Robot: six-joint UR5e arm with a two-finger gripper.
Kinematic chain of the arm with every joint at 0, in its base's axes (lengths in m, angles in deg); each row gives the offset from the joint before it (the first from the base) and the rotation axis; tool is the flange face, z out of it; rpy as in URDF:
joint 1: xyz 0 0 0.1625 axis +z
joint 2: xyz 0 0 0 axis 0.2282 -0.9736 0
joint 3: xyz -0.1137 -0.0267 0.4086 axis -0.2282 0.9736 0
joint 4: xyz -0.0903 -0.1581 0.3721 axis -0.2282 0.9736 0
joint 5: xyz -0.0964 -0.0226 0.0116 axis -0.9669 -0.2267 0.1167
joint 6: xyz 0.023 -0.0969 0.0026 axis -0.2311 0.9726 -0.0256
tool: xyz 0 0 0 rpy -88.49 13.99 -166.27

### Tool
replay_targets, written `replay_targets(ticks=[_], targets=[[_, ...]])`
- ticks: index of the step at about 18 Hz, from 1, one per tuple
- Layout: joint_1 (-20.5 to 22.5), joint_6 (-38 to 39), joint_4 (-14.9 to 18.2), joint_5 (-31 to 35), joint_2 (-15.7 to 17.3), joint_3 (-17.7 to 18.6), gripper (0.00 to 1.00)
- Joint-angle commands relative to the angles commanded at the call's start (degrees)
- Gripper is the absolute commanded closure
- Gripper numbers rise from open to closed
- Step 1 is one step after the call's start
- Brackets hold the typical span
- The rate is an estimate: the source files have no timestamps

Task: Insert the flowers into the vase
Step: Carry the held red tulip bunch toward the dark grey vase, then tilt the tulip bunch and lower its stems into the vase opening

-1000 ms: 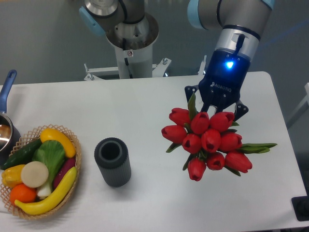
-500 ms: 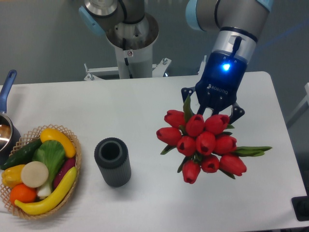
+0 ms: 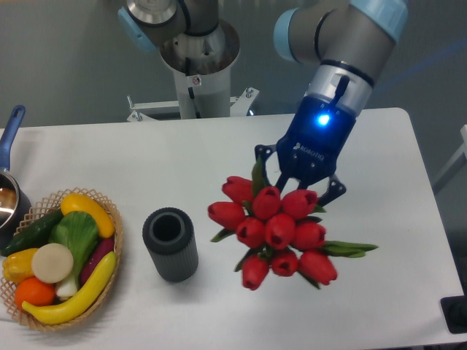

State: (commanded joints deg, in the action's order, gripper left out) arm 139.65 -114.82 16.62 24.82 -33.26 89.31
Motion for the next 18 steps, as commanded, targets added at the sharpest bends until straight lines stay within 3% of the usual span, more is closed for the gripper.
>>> replay_targets(ticks=[12,18], targets=[[-0.97,-7.04,-0.18,-15.47,1.23,7.64,0.84],[-2.37,-7.75,-0.18,-17.41,2.19,9.76,0.84]])
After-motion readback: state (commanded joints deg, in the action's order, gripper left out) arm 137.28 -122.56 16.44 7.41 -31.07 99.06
